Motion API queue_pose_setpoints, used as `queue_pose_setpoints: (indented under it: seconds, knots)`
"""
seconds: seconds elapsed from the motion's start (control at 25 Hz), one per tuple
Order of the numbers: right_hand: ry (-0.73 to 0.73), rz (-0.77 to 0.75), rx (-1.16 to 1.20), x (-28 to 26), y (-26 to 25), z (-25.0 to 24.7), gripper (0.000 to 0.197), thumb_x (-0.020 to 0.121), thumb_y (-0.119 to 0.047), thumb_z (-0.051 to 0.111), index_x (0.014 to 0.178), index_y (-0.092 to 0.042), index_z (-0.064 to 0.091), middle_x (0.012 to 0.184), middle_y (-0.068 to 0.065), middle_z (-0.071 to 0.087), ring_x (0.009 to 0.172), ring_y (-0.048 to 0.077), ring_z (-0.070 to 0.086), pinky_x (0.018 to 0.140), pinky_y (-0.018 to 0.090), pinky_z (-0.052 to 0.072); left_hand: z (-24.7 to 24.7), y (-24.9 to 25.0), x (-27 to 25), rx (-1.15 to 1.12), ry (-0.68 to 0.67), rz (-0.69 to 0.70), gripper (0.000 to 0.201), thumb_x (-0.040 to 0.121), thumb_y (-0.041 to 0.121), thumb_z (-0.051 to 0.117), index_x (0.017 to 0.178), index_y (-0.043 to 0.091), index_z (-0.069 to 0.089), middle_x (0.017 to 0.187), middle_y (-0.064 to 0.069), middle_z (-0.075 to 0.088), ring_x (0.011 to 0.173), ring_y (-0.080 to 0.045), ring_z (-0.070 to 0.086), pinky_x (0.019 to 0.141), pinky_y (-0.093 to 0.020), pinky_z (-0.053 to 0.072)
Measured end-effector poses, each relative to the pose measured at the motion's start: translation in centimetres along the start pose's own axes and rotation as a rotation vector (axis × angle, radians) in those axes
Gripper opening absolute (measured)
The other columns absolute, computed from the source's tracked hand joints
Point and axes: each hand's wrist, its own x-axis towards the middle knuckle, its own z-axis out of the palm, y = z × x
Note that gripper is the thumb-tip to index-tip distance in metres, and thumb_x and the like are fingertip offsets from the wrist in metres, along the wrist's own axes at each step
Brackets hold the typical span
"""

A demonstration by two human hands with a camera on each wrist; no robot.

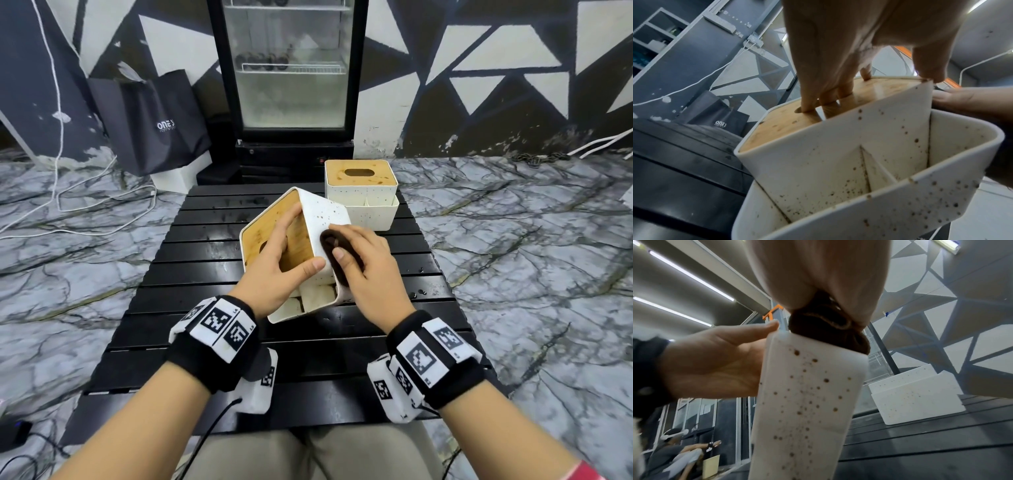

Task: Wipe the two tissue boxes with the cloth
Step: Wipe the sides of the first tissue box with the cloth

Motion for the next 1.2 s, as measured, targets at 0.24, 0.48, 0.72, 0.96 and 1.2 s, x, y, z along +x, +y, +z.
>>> queue_pose_setpoints:
  seconds: [0.24,0.48,0.72,0.96,1.2]
  knots:
    - [-0.041,-0.034,0.010,-0.2,-0.4,0.4,0.037,0.088,-0.029,0.044,0.123,-0.023,0.054,0.120,-0.009,0.051,0.114,0.008,0.036,0.096,0.004,0.021,-0.1,0.4,0.0,-0.075,0.047,-0.021,0.087,0.069,0.047,0.067,0.142,0.042,0.021,0.137,0.026,0.041,0.128,-0.003,0.044,0.108,-0.031,0.039]
    - [-0.012,0.052,-0.006,0.4,1.5,0.1,0.037,0.089,-0.027,0.044,0.124,-0.020,0.054,0.125,-0.003,0.053,0.118,0.015,0.038,0.099,0.021,0.027,-0.4,0.5,-0.2,-0.094,0.071,-0.065,0.081,0.069,0.045,0.069,0.135,0.053,0.024,0.139,0.005,0.046,0.125,-0.016,0.048,0.105,-0.042,0.043]
    - [0.023,0.033,-0.019,-1.5,1.5,0.5,0.039,0.088,-0.025,0.042,0.125,-0.018,0.052,0.119,-0.011,0.048,0.113,0.002,0.032,0.097,0.000,0.016,-0.6,0.3,-0.2,-0.139,0.134,-0.128,0.078,0.075,0.040,0.065,0.132,0.063,0.017,0.146,-0.004,0.039,0.131,-0.029,0.041,0.090,-0.022,0.050]
    - [0.033,-0.039,-0.083,-0.8,0.9,1.0,0.037,0.088,-0.022,0.045,0.124,-0.015,0.054,0.123,0.001,0.054,0.116,0.015,0.037,0.099,0.006,0.018,-0.2,0.2,-0.6,-0.184,0.112,-0.078,0.078,0.075,0.041,0.064,0.134,0.062,0.017,0.146,0.003,0.040,0.130,-0.022,0.044,0.086,-0.019,0.051]
    - [0.031,0.010,-0.076,0.5,1.4,0.6,0.040,0.087,-0.026,0.042,0.125,-0.017,0.053,0.125,0.001,0.053,0.118,0.019,0.038,0.097,0.012,0.020,-0.2,0.3,-1.5,-0.228,0.116,-0.090,0.078,0.077,0.031,0.068,0.130,0.063,0.020,0.144,-0.001,0.041,0.128,-0.016,0.046,0.081,-0.021,0.053]
